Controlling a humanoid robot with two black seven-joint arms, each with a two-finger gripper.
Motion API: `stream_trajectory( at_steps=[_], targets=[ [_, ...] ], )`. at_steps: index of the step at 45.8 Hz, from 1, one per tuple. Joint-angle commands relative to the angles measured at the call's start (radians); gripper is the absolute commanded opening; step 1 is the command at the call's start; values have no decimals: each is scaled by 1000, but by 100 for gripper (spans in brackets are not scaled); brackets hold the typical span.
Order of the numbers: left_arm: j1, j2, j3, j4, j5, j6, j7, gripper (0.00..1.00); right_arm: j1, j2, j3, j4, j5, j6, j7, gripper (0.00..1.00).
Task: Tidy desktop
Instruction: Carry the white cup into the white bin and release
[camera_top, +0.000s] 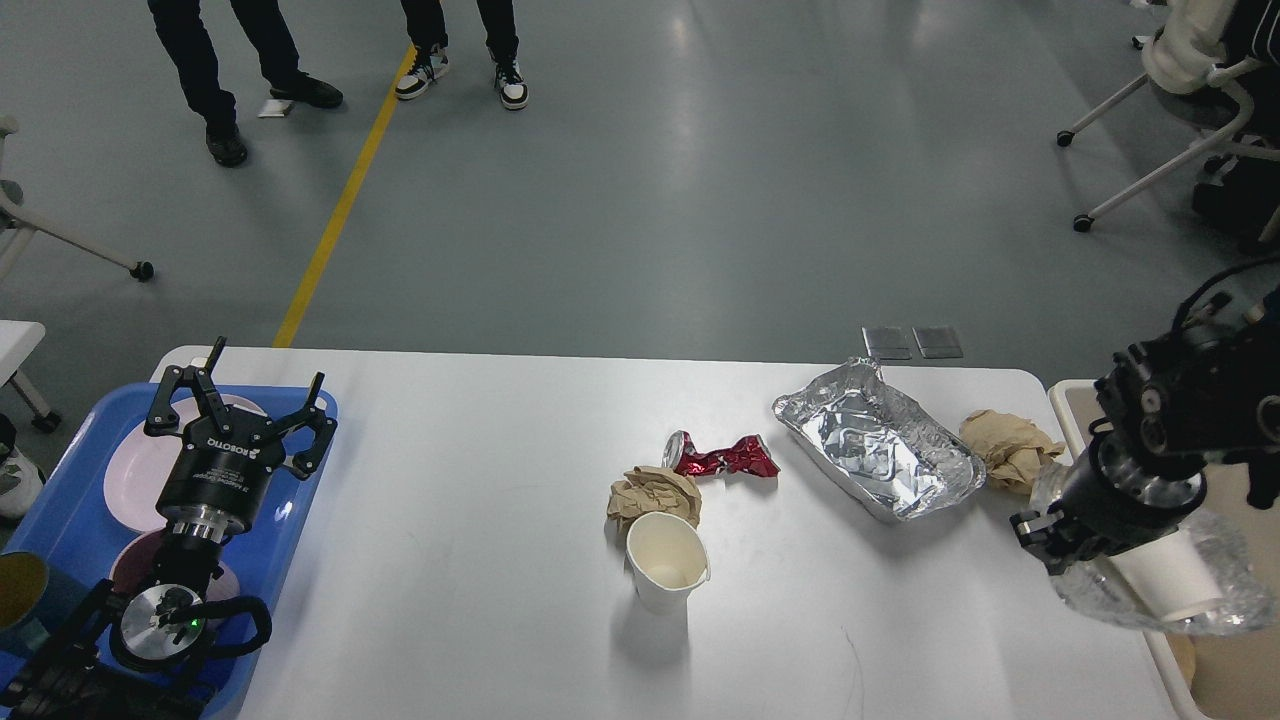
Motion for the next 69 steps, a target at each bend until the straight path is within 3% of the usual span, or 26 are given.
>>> stream_trajectory(
  at_steps=[1,8,20,27,37,44,52,58,65,69],
  targets=[
    [0,0,1,0,0,0,0,96,169,-36,-81,80,40,31,-28,0],
    [0,0,1,0,0,0,0,96,284,-47,-159,149,49,31,-33,0],
    [0,0,1,0,0,0,-1,96,271,-110,-182,108,50,11,-33,0],
    [0,0,1,0,0,0,-1,96,133,-189,-164,-106,81,13,-33,0],
    [0,0,1,0,0,0,-1,96,-271,-185,-71,-557,274,2,-30,0],
    [0,0,1,0,-2,0,-1,96,-574,-166,89,-869,352,-4,-33,0],
    [0,0,1,0,0,0,-1,96,-893,-65,299,-1222,383,-24,-36,0],
    [0,0,1,0,0,0,-1,96,-1036,7,422,-1335,382,-108,-67,0],
    [0,0,1,0,0,0,-1,96,-1133,64,450,-1355,383,-289,-163,0],
    [0,0,1,0,-2,0,-1,96,-1158,67,476,-1355,405,-351,-173,0]
  ],
)
